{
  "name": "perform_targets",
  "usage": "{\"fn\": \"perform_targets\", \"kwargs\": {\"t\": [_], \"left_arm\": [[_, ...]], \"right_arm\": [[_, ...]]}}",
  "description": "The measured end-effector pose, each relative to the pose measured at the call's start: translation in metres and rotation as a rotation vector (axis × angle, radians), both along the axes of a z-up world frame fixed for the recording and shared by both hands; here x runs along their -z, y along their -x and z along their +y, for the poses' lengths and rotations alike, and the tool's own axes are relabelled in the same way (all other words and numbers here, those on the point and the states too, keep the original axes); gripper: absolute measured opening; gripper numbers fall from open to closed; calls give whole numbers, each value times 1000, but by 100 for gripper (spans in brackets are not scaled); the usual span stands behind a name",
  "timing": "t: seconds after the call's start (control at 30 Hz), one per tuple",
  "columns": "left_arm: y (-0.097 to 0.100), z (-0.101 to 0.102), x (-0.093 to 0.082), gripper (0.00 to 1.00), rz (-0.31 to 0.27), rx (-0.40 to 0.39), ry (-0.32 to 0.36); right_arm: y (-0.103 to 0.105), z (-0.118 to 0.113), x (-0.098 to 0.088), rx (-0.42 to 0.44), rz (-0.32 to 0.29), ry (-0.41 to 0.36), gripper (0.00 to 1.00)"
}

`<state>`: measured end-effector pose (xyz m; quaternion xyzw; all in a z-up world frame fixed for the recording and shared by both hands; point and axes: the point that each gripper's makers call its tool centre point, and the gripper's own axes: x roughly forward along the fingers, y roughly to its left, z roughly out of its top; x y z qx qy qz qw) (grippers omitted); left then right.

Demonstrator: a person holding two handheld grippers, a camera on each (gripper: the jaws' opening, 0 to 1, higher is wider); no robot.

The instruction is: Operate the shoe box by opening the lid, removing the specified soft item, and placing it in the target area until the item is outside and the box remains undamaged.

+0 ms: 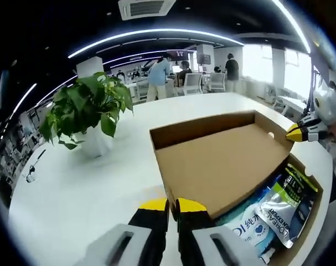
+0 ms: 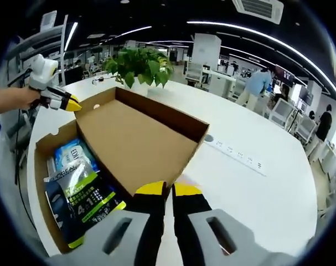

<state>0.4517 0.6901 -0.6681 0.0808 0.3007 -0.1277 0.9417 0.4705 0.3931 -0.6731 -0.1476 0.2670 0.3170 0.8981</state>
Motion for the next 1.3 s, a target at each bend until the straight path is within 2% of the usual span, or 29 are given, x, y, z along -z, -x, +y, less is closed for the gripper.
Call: {"fn": "perform_targets", "kwargs": {"t": [0.87,1.13,1.3], "left_arm": [[-10,-1,17,5,46,-14,4],[-9,0,19,4,57,-21,16],[-7,-2,16,5,55,-11,-8]], "right_arm": [[-7,-3,19,59,95,-32,3],[-6,-1,21,66,104,-32,3],[-7,-2,19,85,123,-67,3]]}}
